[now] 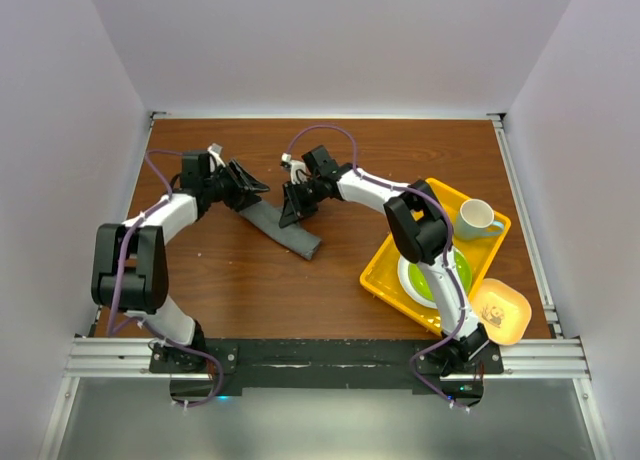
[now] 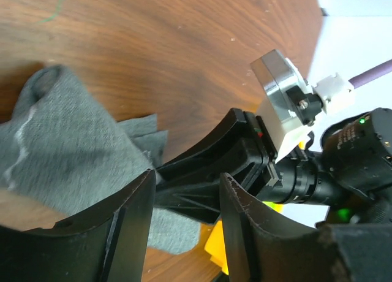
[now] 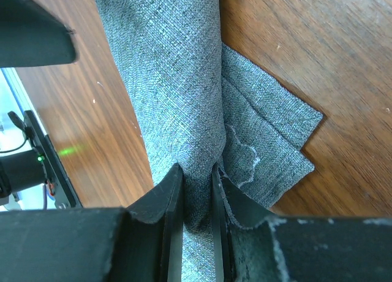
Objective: Fold the napkin, place the utensils inside, and roll it up
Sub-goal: Roll the napkin with the utensil
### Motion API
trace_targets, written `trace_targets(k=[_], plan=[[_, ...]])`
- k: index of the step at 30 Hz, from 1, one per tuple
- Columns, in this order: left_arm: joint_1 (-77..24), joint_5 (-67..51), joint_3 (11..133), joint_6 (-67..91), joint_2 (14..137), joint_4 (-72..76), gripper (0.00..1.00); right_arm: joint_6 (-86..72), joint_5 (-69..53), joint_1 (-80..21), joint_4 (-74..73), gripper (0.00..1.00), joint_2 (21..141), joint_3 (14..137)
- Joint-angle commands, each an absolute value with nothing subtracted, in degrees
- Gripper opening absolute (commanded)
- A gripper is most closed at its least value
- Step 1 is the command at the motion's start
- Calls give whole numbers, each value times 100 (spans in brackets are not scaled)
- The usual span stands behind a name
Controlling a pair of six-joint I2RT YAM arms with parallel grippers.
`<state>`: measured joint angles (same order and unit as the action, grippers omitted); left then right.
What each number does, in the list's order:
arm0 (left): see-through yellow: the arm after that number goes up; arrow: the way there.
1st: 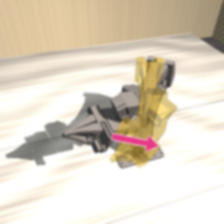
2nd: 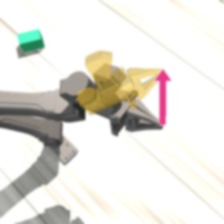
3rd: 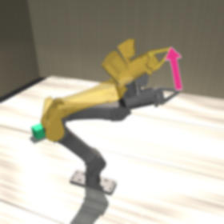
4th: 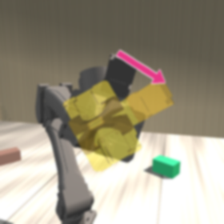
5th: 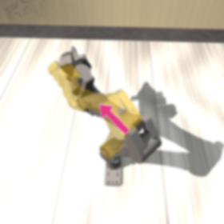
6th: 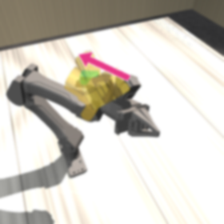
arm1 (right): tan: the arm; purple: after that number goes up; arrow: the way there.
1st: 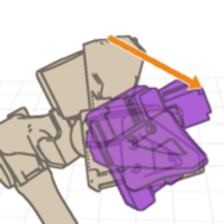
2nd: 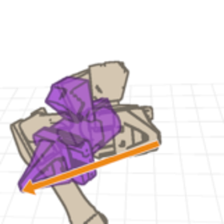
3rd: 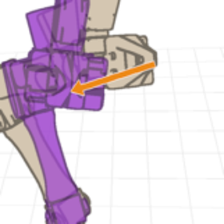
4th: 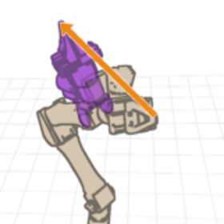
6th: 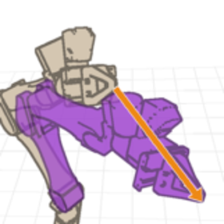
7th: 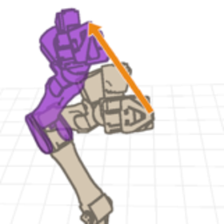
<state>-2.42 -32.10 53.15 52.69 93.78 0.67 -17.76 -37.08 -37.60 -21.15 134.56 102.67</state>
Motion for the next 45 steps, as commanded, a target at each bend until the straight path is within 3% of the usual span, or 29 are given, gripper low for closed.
trace_targets(k=[1, 11, 18, 21, 29, 39, 45], plan=[[-290, -2471, 5775, 4737, 8754, -1306, 52, -1846, -3586, -3841, -2435, 11, 13649, 10380], [-290, -2882, 4948, 5159, 8982, -581, 51, -1942, -3832, -3832, -2382, 14, 13816, 10485], [-334, -3216, 4957, 5379, 9193, 456, 46, -1636, -3586, -3841, -2732, 33, 13843, 10564], [-334, -3296, 4975, 5458, 9474, 553, 45, -1477, -3428, -3832, -2961, 39, 13799, 10705], [-334, -3146, 5141, 5239, 9958, 211, 44, -871, -2357, -3911, -3699, 67, 13193, 11100], [-316, -3234, 5291, 5308, 10020, 35, 44, 263, -152, -4798, -3604, 80, 12323, 10627], [-308, -3331, 5370, 5414, 10046, 9, 44, 509, 368, -5229, -3331, 89, 12340, 10477]])
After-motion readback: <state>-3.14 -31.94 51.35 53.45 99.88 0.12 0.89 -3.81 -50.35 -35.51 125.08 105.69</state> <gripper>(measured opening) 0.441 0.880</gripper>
